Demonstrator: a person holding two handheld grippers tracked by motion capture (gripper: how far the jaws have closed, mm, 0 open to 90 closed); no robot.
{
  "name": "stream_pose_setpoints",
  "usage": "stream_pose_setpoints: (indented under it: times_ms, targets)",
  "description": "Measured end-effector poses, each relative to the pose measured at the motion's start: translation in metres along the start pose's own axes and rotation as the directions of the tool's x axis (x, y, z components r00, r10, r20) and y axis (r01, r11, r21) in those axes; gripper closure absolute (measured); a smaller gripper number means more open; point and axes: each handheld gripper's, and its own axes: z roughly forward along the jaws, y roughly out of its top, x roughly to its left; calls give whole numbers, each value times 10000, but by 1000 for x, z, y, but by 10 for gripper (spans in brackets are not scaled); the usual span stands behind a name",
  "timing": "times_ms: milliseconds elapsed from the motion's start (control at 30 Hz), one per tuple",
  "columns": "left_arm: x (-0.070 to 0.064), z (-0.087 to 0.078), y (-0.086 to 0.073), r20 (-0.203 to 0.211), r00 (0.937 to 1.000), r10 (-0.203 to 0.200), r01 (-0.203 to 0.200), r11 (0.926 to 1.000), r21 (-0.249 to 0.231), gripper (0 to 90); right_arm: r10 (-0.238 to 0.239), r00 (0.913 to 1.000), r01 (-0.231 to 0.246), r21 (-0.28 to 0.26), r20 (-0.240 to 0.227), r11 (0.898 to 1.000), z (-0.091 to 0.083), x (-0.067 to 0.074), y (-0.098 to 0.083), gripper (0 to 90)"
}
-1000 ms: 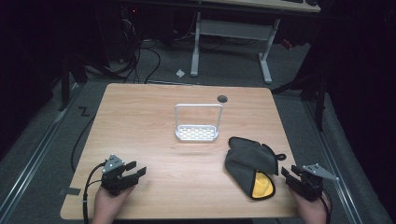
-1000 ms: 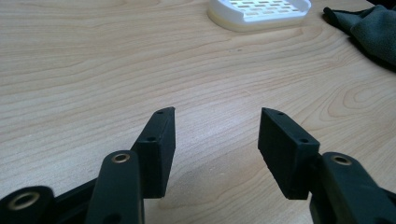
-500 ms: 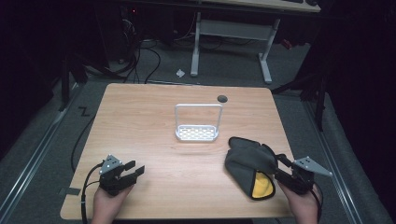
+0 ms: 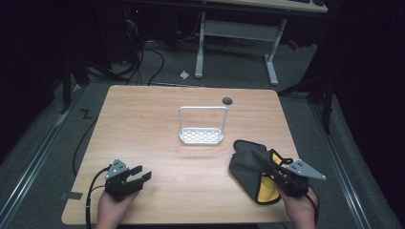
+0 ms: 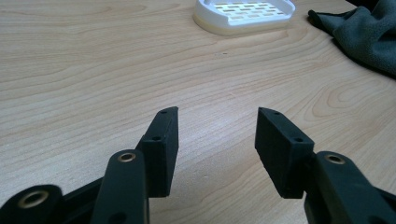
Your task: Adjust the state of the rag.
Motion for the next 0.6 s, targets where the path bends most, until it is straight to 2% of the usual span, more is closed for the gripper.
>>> stream_pose_setpoints:
  times_ms: [67,100,167,200,233,367,500,600]
  targets:
    - [0,0,0,20,10000,10,-10,10000,-5,493,-202,9992,203,24,-335,9998,6,13,2,847]
    - [0,0,0,33,10000,5,-5,10000,-2,492,-482,9972,489,115,-565,9987,12,25,3,847]
    - [0,0,0,44,10000,15,-15,10000,6,492,-531,9959,545,178,-737,9984,15,30,4,847]
    - [-1,0,0,43,10000,21,-21,10000,16,490,-643,9907,680,275,-1200,9973,22,41,3,846]
    - [-1,0,0,51,10000,21,-21,10000,27,490,-643,9907,680,275,-1200,9973,22,41,3,846]
    - [-1,1,0,78,10000,23,-24,10000,65,490,-927,9783,1049,567,-1855,9929,33,59,0,846]
    - [-3,2,0,84,9999,85,-86,9999,111,489,-1491,9664,1728,1002,-2094,9798,42,74,-7,842]
    - [-4,3,-1,94,9999,117,-118,9998,157,489,-1531,9638,1811,1147,-2181,9768,43,76,-9,767]
